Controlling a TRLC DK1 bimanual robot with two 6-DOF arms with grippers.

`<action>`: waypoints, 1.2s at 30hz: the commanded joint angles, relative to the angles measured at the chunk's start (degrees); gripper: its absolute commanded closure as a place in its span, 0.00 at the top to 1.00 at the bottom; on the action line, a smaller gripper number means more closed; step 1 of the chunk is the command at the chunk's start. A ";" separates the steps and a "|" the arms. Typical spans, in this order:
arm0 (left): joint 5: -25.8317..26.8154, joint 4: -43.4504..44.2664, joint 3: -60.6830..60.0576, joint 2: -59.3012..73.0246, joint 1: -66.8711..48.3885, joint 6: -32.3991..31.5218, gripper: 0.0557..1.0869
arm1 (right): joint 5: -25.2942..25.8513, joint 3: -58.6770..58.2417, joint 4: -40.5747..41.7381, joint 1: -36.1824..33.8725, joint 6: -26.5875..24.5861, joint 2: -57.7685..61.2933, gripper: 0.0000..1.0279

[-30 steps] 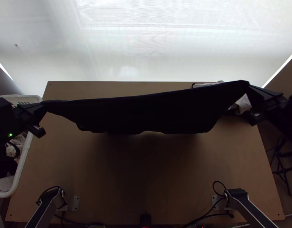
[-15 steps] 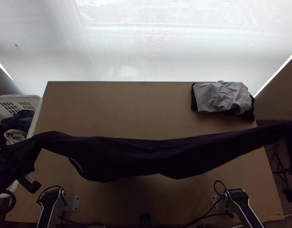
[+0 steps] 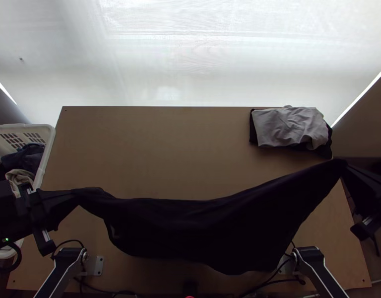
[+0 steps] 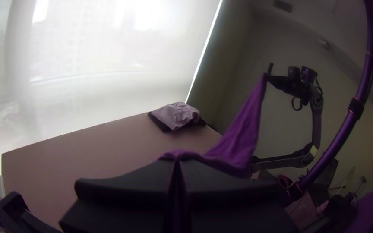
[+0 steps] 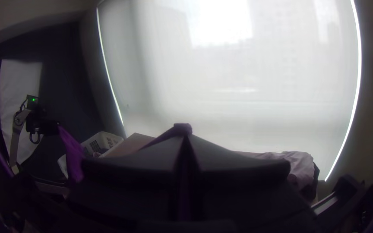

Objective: Fold the t-shirt

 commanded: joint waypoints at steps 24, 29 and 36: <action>-4.17 14.15 32.26 4.32 9.03 -3.98 0.04 | 1.10 21.48 13.64 -9.06 -0.12 2.54 0.03; -3.99 10.81 34.54 4.14 8.24 -6.97 0.04 | 1.10 24.47 10.30 -8.36 -0.12 2.45 0.03; -1.18 4.13 35.24 3.18 5.95 -7.93 0.04 | 1.02 23.33 4.85 -7.65 -0.12 1.75 0.03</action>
